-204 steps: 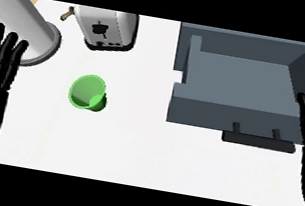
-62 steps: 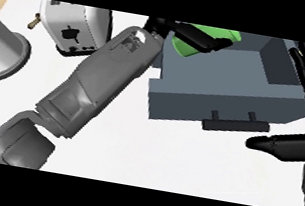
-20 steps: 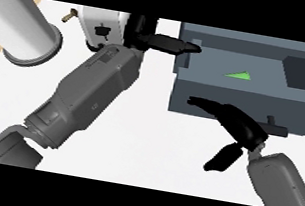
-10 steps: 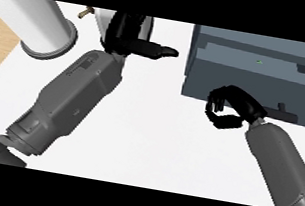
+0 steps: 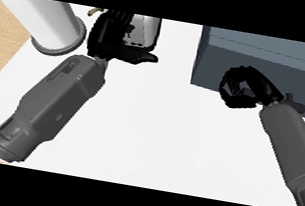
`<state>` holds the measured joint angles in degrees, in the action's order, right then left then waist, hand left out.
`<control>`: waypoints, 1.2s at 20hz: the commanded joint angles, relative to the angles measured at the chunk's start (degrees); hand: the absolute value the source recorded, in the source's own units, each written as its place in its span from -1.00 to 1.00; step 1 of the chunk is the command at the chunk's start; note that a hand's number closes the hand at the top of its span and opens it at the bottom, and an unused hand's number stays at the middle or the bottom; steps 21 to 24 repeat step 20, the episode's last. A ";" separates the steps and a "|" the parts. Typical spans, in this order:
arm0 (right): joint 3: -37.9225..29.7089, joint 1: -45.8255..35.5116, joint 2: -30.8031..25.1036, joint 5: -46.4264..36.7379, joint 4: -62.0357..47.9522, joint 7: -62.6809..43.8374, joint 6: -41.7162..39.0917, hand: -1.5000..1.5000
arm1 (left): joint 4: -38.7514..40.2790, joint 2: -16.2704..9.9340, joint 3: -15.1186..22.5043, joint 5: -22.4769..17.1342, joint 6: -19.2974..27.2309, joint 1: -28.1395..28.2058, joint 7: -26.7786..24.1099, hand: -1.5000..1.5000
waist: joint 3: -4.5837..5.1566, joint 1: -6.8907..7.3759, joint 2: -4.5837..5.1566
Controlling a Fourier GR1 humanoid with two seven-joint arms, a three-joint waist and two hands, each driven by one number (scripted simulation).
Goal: Pick up the cup, place it into the drawer and close the drawer
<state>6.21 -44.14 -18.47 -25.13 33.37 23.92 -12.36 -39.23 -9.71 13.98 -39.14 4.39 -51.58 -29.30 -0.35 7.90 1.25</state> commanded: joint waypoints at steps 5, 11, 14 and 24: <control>-6.42 -9.20 -6.13 2.37 -4.31 -3.26 1.64 1.00 | -2.74 -2.50 0.30 -0.28 -2.81 1.18 1.82 -1.00 | 0.06 3.13 1.13; -7.76 -8.81 -8.33 4.80 -2.01 -2.95 -2.13 1.00 | -3.80 -2.87 0.19 -1.00 -4.40 2.50 2.35 -1.00 | 0.11 4.21 1.44; -8.53 -8.50 -9.55 6.12 -0.87 -3.23 -4.37 1.00 | -4.14 -2.50 0.76 -0.94 -5.33 3.51 2.25 -1.00 | 0.15 4.43 1.63; -8.69 -7.95 -9.82 7.41 1.30 -4.76 -6.69 1.00 | -4.84 -2.17 0.99 -0.97 -5.90 4.17 1.99 -1.00 | 0.19 4.89 1.86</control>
